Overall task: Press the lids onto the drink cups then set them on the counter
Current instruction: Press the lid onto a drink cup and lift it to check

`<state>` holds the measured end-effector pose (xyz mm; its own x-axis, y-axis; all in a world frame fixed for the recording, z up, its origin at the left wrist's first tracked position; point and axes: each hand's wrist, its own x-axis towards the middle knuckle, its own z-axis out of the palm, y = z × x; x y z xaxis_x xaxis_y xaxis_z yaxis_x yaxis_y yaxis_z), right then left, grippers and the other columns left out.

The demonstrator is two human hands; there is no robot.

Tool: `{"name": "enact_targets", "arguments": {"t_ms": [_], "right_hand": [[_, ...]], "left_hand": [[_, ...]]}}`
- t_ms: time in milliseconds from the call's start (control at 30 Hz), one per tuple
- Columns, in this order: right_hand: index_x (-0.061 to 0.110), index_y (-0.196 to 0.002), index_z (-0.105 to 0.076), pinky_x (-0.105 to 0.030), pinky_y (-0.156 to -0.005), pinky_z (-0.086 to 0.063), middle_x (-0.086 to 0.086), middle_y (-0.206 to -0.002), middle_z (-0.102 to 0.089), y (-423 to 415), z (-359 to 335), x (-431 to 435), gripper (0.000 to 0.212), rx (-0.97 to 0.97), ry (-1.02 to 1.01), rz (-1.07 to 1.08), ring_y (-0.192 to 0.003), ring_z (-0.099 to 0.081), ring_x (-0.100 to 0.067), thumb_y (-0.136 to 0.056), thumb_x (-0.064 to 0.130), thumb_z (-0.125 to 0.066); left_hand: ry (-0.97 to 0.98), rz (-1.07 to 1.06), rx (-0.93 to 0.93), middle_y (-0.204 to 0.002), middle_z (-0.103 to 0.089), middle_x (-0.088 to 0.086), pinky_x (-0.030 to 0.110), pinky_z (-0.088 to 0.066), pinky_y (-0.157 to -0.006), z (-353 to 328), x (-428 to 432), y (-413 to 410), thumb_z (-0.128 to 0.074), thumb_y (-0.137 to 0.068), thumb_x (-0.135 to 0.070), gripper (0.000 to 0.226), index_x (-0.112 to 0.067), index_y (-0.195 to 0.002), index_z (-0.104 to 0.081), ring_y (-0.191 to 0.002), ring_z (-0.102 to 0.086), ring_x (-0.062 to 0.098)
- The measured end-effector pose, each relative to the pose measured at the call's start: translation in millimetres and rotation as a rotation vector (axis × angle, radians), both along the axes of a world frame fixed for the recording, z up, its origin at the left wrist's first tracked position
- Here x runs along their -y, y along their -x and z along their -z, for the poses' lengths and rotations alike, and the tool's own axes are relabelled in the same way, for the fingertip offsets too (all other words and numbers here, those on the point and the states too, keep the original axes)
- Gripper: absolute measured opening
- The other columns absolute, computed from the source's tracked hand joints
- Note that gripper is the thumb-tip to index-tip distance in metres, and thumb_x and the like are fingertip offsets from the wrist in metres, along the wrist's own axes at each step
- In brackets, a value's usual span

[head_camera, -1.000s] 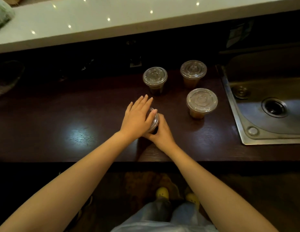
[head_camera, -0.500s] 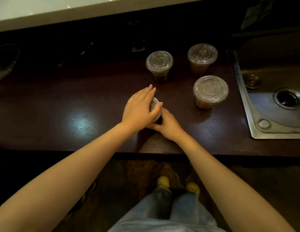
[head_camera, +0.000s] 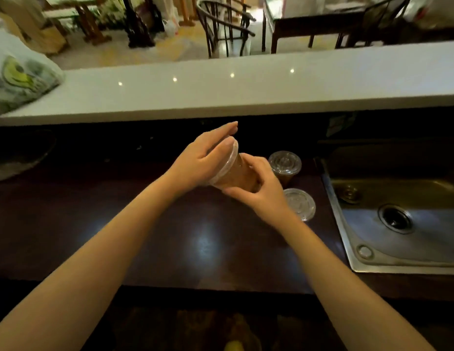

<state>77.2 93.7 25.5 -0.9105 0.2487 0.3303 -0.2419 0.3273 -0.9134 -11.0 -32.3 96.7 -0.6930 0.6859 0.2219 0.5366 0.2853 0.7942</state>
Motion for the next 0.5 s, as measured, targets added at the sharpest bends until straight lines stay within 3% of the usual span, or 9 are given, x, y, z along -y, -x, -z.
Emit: {"name": "enact_targets", "arguments": {"t_ms": [100,200,300,400,500], "right_hand": [[0.021,-0.122,-0.049,-0.006,-0.093,-0.034,-0.001,-0.115,-0.045,6.8,-53.5,-25.7,0.064,-0.092,-0.239,0.049,-0.103,-0.044,0.0,-0.066,0.027,-0.081],[0.016,-0.128,-0.048,-0.008,-0.093,-0.034,-0.001,-0.12,-0.039,9.1,-88.8,-45.4,0.069,-0.108,-0.483,0.106,-0.109,-0.039,-0.007,-0.068,0.024,-0.08],[0.016,-0.131,-0.045,-0.018,-0.096,-0.037,-0.003,-0.123,-0.036,9.3,-103.6,-52.4,0.071,-0.145,-0.602,0.112,-0.112,-0.037,-0.011,-0.069,0.023,-0.079],[0.022,-0.137,-0.037,-0.022,-0.103,-0.038,0.005,-0.126,-0.031,3.8,-108.9,-57.2,0.078,-0.124,-0.527,0.057,-0.119,-0.037,-0.01,-0.071,0.025,-0.078],[0.032,-0.139,-0.028,-0.009,-0.095,-0.041,0.009,-0.133,-0.033,-7.6,-113.8,-63.1,0.069,0.026,-0.181,-0.034,-0.12,-0.042,-0.003,-0.081,0.043,-0.063]], "left_hand": [[-0.052,-0.082,0.181,-0.141,-0.045,-0.007,0.027,-0.035,-0.104,-35.6,-5.7,2.5,-0.038,-0.09,-0.057,0.052,-0.033,-0.136,-0.04,-0.124,-0.043,0.006],[-0.029,0.013,0.487,-0.132,-0.051,-0.005,0.041,-0.054,-0.088,-53.0,-8.4,4.2,-0.035,-0.084,-0.068,0.056,-0.038,-0.13,-0.043,-0.117,-0.052,0.016],[-0.115,0.102,0.595,-0.127,-0.054,0.001,0.039,-0.057,-0.074,-58.8,-15.2,1.0,-0.055,-0.078,-0.061,0.06,-0.035,-0.13,-0.042,-0.112,-0.057,0.021],[-0.21,0.031,0.561,-0.123,-0.056,0.004,0.029,-0.052,-0.065,-60.0,-26.3,-6.7,-0.066,-0.07,-0.038,0.067,-0.036,-0.13,-0.036,-0.107,-0.059,0.021],[-0.276,-0.015,0.471,-0.127,-0.05,0.004,0.035,-0.055,-0.076,-54.8,-28.2,-7.0,-0.071,-0.063,-0.038,0.082,-0.039,-0.134,-0.03,-0.108,-0.059,0.023]]}}
